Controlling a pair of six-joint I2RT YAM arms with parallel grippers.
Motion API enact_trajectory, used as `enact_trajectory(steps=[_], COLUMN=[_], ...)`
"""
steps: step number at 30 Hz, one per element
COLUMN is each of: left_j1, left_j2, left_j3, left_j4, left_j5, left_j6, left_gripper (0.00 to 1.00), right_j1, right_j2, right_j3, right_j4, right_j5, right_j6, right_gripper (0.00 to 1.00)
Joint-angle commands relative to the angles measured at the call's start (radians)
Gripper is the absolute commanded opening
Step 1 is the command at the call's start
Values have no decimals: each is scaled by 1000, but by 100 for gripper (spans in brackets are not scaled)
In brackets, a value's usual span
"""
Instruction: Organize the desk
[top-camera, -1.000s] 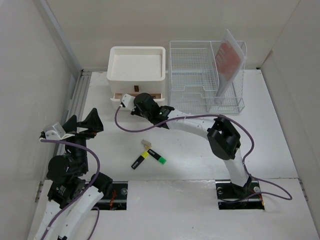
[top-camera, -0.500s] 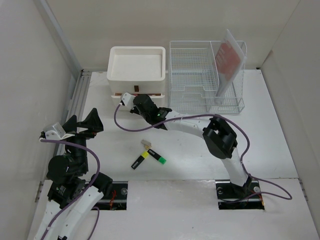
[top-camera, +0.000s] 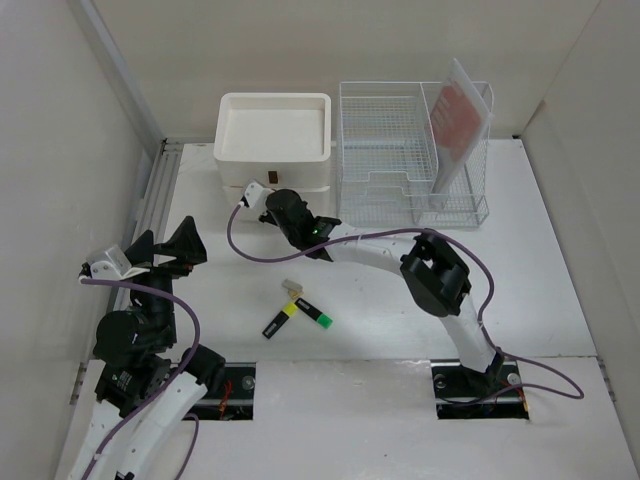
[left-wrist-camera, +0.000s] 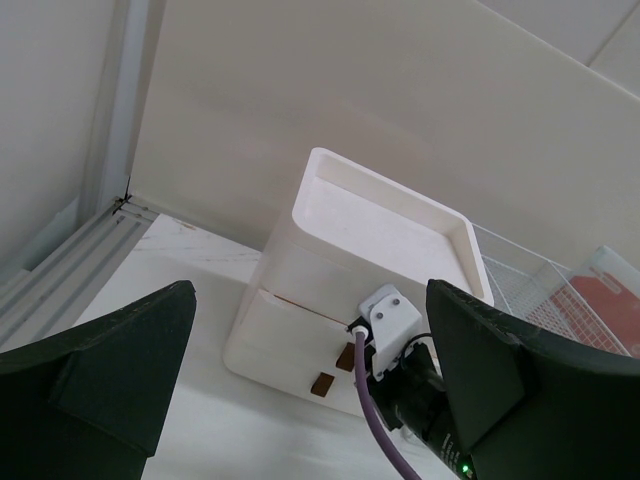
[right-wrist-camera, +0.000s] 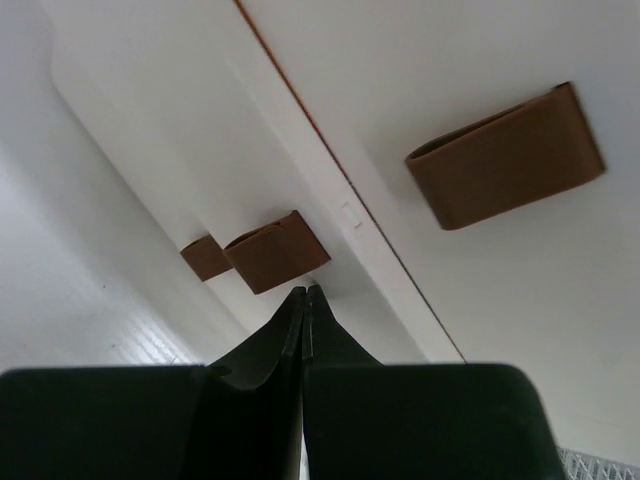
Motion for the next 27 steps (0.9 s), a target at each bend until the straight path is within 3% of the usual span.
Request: enact_trajectory(steps=[1,27], left_j1=[-4,-4], left_j2=[-10,0], left_j3=[-2,-2], left_j4=[34,34], left_j5=[2,-7], left_j6=[10,10], left_gripper=[100,100], right_j1=[-6,3], right_j2=[5,-36], right_j3=[16,-79], right_j4=[115,250], right_j5=[53,120], right_j6=[-5,-28], right_gripper=[0,0])
